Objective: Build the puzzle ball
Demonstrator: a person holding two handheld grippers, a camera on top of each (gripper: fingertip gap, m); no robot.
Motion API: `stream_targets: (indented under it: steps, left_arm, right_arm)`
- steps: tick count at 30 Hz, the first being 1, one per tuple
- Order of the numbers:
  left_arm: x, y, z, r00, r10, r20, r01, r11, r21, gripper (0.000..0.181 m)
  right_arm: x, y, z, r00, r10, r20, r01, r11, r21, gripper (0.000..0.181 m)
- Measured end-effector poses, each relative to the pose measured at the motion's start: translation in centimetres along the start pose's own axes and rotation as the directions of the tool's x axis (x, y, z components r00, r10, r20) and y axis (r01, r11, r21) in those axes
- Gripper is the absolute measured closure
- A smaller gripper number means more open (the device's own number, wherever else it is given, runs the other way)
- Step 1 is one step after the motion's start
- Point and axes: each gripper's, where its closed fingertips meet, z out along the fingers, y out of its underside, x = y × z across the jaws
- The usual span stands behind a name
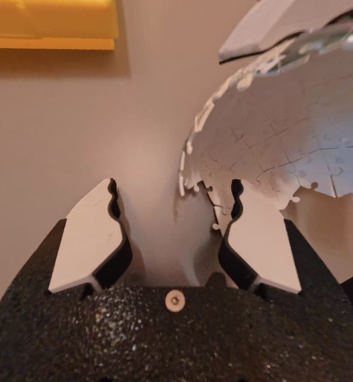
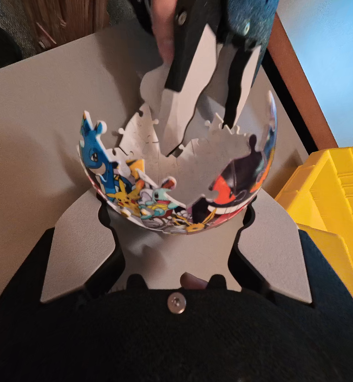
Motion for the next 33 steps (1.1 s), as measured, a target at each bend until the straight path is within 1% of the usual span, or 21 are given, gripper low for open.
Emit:
stream_targets:
  steps: [2, 4, 7, 11, 16, 19, 24, 28, 30, 33]
  left_arm:
    - [-0.6, 0.0, -1.2, 1.000, -0.012, 0.024, 0.012, 1.000, 0.002, 0.076]
    - [-0.6, 0.8, -1.8, 0.999, 0.018, 0.044, -0.015, 0.998, -0.059, 0.076]
    - [-0.4, 1.6, -1.6, 0.994, 0.079, 0.076, -0.069, 0.989, -0.133, 0.078]
    - [-0.6, 2.6, -0.8, 0.985, 0.129, 0.112, -0.102, 0.971, -0.215, 0.080]
    - [-0.7, 2.6, -0.6, 0.985, 0.127, 0.121, -0.099, 0.971, -0.215, 0.081]
    - [-0.6, 2.6, -0.5, 0.986, 0.121, 0.114, -0.095, 0.972, -0.214, 0.083]
    - [-0.1, 2.7, -0.3, 0.991, 0.115, 0.071, -0.099, 0.975, -0.197, 0.092]
    - [-0.1, 2.6, -0.2, 0.990, 0.120, 0.068, -0.107, 0.980, -0.169, 0.090]
    - [-0.1, 2.5, -0.1, 0.990, 0.119, 0.070, -0.107, 0.981, -0.162, 0.089]
    - [-0.1, 2.2, 0.2, 0.990, 0.119, 0.070, -0.108, 0.983, -0.147, 0.086]
  right_arm:
    - [0.0, 0.0, 0.0, 1.000, 0.001, 0.001, -0.001, 1.000, -0.001, 0.053]
    - [0.1, -0.1, 0.0, 1.000, -0.003, -0.006, 0.003, 1.000, 0.003, 0.054]
    - [0.1, -0.2, 0.0, 1.000, -0.012, -0.013, 0.012, 1.000, 0.000, 0.055]
    - [0.1, -0.5, -0.1, 0.999, -0.030, -0.023, 0.030, 1.000, -0.005, 0.055]
    - [0.4, -1.5, -0.4, 0.998, -0.040, -0.047, 0.042, 0.998, 0.035, 0.059]
    - [0.4, -2.3, -0.2, 0.998, -0.038, -0.055, 0.043, 0.996, 0.083, 0.059]
    - [0.5, -3.0, 0.3, 1.000, 0.018, 0.008, -0.019, 0.987, 0.157, 0.056]
    - [0.0, -3.6, 1.3, 0.998, 0.014, 0.059, -0.025, 0.982, 0.188, 0.046]
    - [0.0, -3.9, 1.4, 0.998, 0.006, 0.058, -0.018, 0.979, 0.203, 0.045]
    - [0.0, -3.7, 1.5, 0.997, 0.009, 0.074, -0.021, 0.985, 0.171, 0.045]
